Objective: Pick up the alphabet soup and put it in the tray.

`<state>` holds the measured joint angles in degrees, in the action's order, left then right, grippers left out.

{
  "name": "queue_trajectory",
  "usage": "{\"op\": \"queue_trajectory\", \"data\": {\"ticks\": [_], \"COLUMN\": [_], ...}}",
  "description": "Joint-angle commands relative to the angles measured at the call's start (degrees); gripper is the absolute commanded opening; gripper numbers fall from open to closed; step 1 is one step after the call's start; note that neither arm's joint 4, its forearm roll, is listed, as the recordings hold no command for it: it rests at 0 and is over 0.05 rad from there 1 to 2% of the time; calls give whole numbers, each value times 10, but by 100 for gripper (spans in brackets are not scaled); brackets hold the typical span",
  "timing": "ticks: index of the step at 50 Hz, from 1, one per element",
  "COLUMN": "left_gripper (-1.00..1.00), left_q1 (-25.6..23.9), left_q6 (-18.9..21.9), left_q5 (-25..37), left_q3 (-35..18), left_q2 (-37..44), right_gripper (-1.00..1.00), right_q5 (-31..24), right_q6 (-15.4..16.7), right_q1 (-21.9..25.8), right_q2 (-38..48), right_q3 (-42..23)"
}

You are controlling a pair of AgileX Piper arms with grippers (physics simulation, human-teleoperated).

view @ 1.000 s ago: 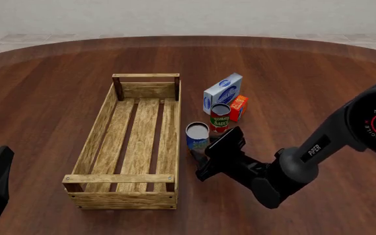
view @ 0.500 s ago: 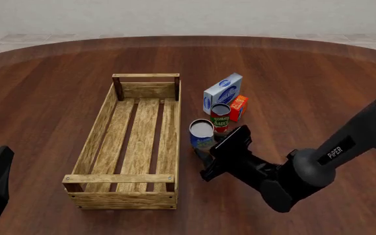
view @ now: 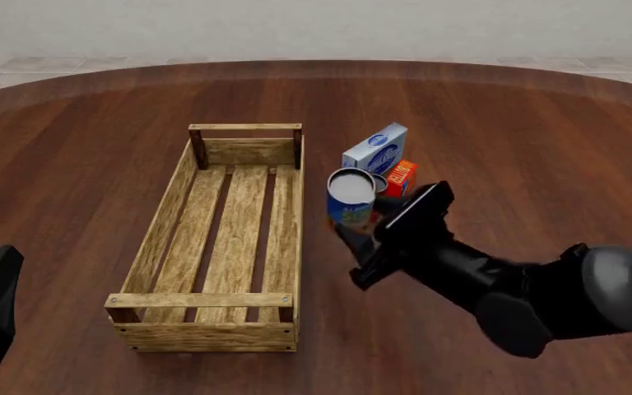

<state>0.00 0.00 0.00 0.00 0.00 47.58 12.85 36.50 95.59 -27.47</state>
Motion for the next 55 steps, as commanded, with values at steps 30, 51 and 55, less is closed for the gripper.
{"op": "queue_trajectory", "data": {"ticks": [30, 51, 55], "left_gripper": [100, 100, 100], "left_q1": [0, 0, 0], "left_q6": [0, 0, 0], "left_q5": [0, 0, 0], "left_q3": [0, 0, 0], "left_q2": [0, 0, 0], "right_gripper": [-100, -100, -100], "right_q5": [-133, -150, -152], "right_q6": [15, 3, -2], "right_q1": [51, 90, 97], "right_q2": [-123, -74, -61], "right_q3": [-81, -159, -175]}}
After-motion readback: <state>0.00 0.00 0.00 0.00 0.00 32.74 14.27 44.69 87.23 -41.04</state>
